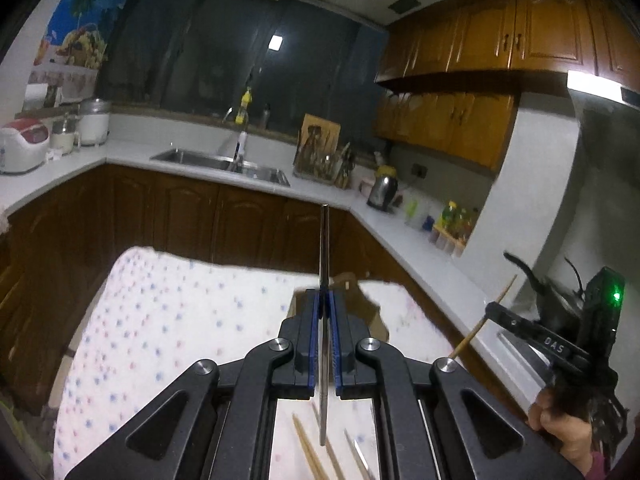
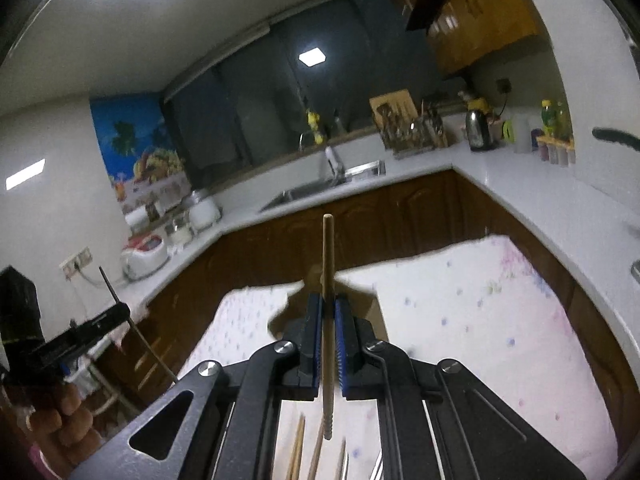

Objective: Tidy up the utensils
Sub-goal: 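Carry both chopsticks over the wooden holder and lower them into its slots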

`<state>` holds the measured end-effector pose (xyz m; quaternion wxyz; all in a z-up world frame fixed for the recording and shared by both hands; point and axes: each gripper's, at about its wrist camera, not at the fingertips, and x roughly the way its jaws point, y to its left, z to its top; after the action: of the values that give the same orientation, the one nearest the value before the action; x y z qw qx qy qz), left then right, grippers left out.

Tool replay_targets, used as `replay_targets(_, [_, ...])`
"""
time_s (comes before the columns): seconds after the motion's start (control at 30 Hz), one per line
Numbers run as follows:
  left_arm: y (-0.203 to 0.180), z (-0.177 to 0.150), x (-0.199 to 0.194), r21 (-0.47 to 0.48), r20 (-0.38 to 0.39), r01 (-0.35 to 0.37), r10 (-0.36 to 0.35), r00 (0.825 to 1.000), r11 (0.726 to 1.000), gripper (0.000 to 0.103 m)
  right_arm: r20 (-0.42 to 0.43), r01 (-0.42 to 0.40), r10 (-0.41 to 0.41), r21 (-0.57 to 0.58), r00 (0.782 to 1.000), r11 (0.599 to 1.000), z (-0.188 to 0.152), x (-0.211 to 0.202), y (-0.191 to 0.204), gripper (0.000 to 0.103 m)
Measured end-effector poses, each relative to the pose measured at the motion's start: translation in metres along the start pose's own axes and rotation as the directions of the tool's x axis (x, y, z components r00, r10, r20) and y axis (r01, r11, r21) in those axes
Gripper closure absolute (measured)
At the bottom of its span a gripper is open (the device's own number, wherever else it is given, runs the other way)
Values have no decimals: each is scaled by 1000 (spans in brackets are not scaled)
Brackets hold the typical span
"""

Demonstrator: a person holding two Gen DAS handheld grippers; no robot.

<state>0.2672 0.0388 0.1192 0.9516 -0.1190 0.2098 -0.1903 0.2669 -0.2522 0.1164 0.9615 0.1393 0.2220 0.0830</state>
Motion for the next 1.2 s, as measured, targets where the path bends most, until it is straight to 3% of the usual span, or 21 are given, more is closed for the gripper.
replay_targets(0.2, [6, 23, 42, -20, 82, -4, 5, 997, 1000, 99, 97, 23, -25, 23, 995, 999, 43, 23, -6, 97])
replay_targets(0.4, [13, 15, 108, -31, 115, -45, 48, 992, 999, 99, 122, 56, -59, 26, 991, 998, 54, 62, -18, 97])
replay_targets(0.8, [18, -40, 243, -83, 37, -93, 96, 995, 992, 99, 71, 78, -83, 68, 994, 995, 5, 125, -47, 97])
replay_targets(0.9, [20, -42, 268, -95, 10, -101, 103, 995, 990, 99, 58, 71, -76, 94, 995, 993, -4, 133, -52, 97])
replay_targets(1.2, [19, -16, 290, -68, -50, -112, 109, 993, 991, 99, 3, 72, -72, 53, 997, 996, -7, 145, -46, 97])
